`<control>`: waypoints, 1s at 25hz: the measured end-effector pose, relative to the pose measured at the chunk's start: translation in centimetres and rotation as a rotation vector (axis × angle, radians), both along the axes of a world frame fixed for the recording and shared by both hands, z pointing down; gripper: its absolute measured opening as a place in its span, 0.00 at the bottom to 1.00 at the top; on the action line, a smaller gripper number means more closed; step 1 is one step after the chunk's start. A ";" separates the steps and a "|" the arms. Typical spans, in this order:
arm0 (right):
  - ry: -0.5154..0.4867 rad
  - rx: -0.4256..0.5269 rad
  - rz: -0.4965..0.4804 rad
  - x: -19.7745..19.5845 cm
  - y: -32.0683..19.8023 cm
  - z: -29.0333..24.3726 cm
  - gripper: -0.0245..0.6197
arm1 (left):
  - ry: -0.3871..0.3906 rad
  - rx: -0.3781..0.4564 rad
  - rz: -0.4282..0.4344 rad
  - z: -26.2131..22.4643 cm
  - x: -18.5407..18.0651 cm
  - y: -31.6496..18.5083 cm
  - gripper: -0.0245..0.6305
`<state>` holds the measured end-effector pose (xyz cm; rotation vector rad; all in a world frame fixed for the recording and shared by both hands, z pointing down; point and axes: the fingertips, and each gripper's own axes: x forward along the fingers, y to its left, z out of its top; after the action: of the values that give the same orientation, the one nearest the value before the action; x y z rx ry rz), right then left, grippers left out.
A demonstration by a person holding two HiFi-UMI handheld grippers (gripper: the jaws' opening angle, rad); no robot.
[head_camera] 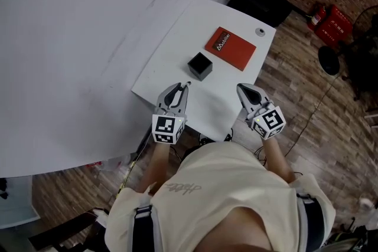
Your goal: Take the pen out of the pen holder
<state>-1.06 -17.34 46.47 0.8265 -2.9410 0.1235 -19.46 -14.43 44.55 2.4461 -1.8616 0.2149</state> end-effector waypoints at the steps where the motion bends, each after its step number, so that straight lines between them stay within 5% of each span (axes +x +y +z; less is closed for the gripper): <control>1: 0.001 0.001 0.001 0.0 0.0 -0.1 0.05 | 0.000 -0.002 -0.001 0.0 -0.1 0.0 0.17; 25: 0.003 -0.045 0.029 1.5 0.9 1.5 0.05 | -0.001 -0.017 0.003 0.8 0.3 -1.5 0.17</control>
<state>0.41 -16.41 48.01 0.8619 -2.9126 0.1895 -19.14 -15.89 45.32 2.4387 -1.8484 0.2306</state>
